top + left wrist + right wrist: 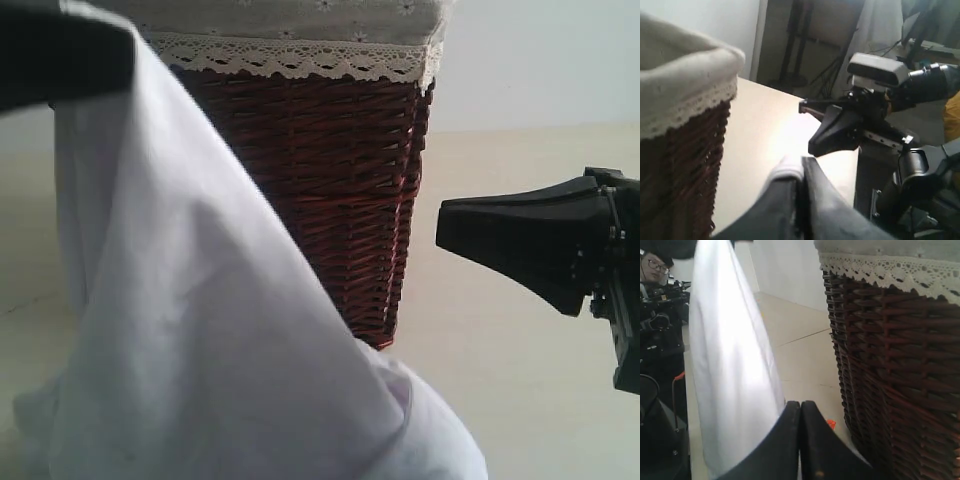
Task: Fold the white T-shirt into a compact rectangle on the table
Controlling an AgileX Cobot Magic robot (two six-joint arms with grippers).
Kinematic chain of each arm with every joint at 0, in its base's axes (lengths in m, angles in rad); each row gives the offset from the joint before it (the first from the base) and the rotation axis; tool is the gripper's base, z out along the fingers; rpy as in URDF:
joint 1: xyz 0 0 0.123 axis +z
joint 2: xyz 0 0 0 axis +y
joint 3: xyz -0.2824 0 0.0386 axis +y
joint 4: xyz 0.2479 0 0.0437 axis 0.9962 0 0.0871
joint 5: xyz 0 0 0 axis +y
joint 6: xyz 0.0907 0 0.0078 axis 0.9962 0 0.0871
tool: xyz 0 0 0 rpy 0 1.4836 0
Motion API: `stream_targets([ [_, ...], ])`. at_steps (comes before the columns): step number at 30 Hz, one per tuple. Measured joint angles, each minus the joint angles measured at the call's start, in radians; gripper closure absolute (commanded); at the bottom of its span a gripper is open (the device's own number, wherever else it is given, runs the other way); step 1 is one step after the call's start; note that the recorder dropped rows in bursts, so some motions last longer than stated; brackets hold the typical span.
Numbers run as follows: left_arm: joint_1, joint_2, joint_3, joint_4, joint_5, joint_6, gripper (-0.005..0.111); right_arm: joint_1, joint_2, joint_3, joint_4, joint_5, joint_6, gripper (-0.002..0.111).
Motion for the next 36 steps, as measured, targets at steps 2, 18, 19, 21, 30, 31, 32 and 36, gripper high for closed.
stream_targets([
  [2, -0.016, 0.0, 0.08, -0.045, 0.0, 0.056, 0.107, 0.0, 0.0, 0.0, 0.0, 0.0, 0.0, 0.108],
  [18, -0.219, -0.002, 0.39, -0.042, 0.357, 0.121, 0.079, 0.0, 0.0, 0.0, 0.0, 0.0, -0.002, 0.108],
  [19, -0.219, -0.002, 0.403, -0.035, 0.386, 0.111, 0.077, 0.0, 0.0, 0.0, 0.0, 0.0, -0.002, 0.108],
  [21, -0.219, -0.002, 0.427, -0.027, 0.447, 0.102, 0.069, 0.0, 0.0, 0.0, 0.0, 0.0, -0.002, 0.108],
  [30, -0.221, -0.004, 0.4, -0.038, 0.605, 0.077, 0.051, 0.0, 0.0, 0.0, 0.0, 0.0, -0.002, 0.108],
  [31, -0.221, -0.004, 0.369, -0.088, 0.643, 0.099, 0.059, 0.0, 0.0, 0.0, 0.0, 0.0, -0.002, 0.108],
  [32, -0.221, -0.001, 0.354, -0.126, 0.661, 0.129, 0.074, 0.0, 0.0, 0.0, 0.0, 0.0, -0.002, 0.108],
  [36, -0.221, 0.177, 0.323, -0.465, 0.579, 0.543, 0.106, 0.0, 0.0, 0.0, 0.0, 0.0, -0.002, 0.108],
])
